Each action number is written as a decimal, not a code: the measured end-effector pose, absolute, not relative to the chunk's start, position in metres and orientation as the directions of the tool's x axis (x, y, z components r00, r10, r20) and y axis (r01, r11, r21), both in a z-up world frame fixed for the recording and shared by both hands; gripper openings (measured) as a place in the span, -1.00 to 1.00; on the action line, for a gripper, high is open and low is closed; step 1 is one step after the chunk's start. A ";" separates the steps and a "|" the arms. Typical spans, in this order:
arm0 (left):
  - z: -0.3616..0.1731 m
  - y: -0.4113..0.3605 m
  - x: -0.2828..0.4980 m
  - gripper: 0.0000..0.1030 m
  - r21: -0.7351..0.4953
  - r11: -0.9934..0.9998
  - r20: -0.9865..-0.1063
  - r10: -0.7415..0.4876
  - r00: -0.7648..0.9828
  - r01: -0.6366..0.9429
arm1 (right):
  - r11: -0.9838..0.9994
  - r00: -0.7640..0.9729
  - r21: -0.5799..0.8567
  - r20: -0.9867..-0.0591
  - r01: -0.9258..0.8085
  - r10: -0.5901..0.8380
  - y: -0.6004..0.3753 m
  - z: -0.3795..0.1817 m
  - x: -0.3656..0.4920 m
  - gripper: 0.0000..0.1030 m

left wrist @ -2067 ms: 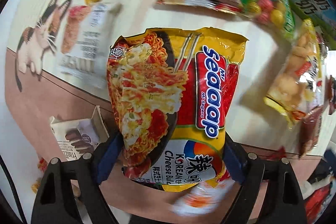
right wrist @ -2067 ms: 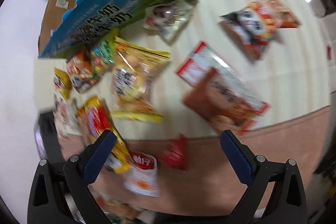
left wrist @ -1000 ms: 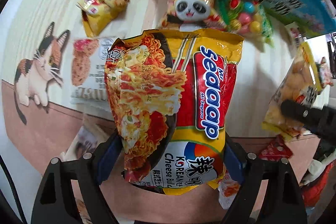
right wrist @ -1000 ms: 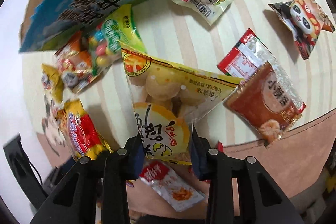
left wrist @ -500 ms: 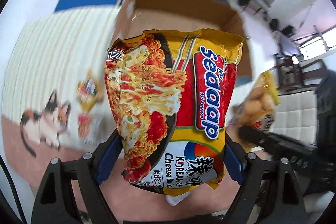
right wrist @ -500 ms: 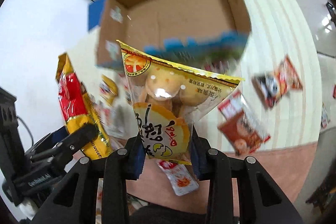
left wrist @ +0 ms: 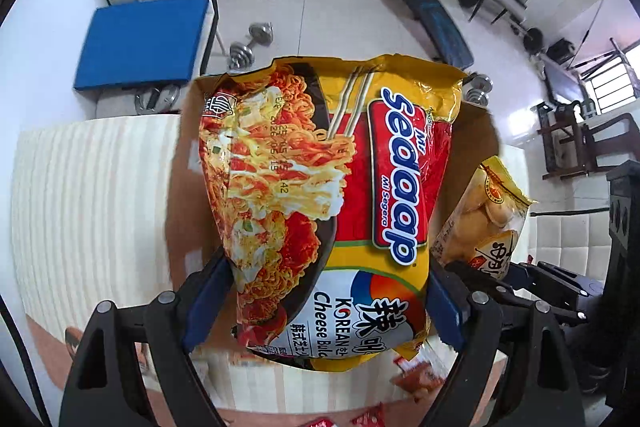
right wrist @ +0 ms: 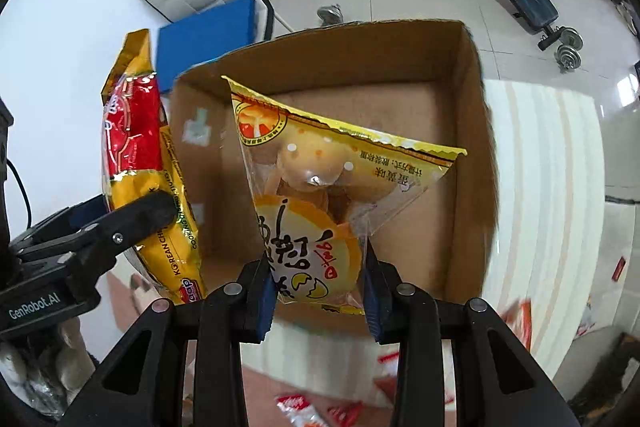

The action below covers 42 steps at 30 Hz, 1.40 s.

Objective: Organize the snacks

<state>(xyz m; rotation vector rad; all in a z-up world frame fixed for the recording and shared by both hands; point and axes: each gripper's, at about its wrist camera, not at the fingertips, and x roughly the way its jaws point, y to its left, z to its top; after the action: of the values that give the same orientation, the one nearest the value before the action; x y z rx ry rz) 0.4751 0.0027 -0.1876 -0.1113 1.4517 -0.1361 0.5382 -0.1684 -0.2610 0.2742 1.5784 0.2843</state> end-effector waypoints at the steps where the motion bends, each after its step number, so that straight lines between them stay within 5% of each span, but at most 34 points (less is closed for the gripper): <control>1: -0.198 0.000 0.486 0.68 -0.159 0.987 -0.983 -0.161 0.090 0.026 | 0.939 -0.035 0.344 -0.938 0.001 0.344 -0.169 -0.266 0.545 -0.25; 17: -0.275 -0.019 0.539 0.69 -0.205 0.978 -0.972 -0.201 -0.125 0.024 | 0.966 -0.189 0.255 -0.952 -0.051 0.241 -0.145 -0.344 0.610 -0.21; 22: -0.279 -0.019 0.537 0.75 -0.130 0.991 -0.986 -0.127 -0.111 0.028 | 0.972 -0.208 0.222 -0.957 -0.076 0.202 -0.138 -0.352 0.621 0.68; 24: -0.276 -0.018 0.534 0.87 -0.135 0.990 -0.986 -0.132 -0.102 0.027 | 0.974 -0.207 0.218 -0.958 -0.065 0.200 -0.138 -0.351 0.620 0.70; 42: -0.177 0.017 0.478 0.88 -0.128 0.990 -0.973 -0.136 0.188 0.059 | 0.982 0.014 0.185 -0.983 -0.037 0.185 -0.143 -0.268 0.564 0.88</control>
<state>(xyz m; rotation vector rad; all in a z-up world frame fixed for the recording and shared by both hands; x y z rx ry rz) 0.4785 0.0169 -0.1774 -0.0666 1.3754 -0.1373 0.5642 -0.1435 -0.2676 0.1183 1.5481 0.1735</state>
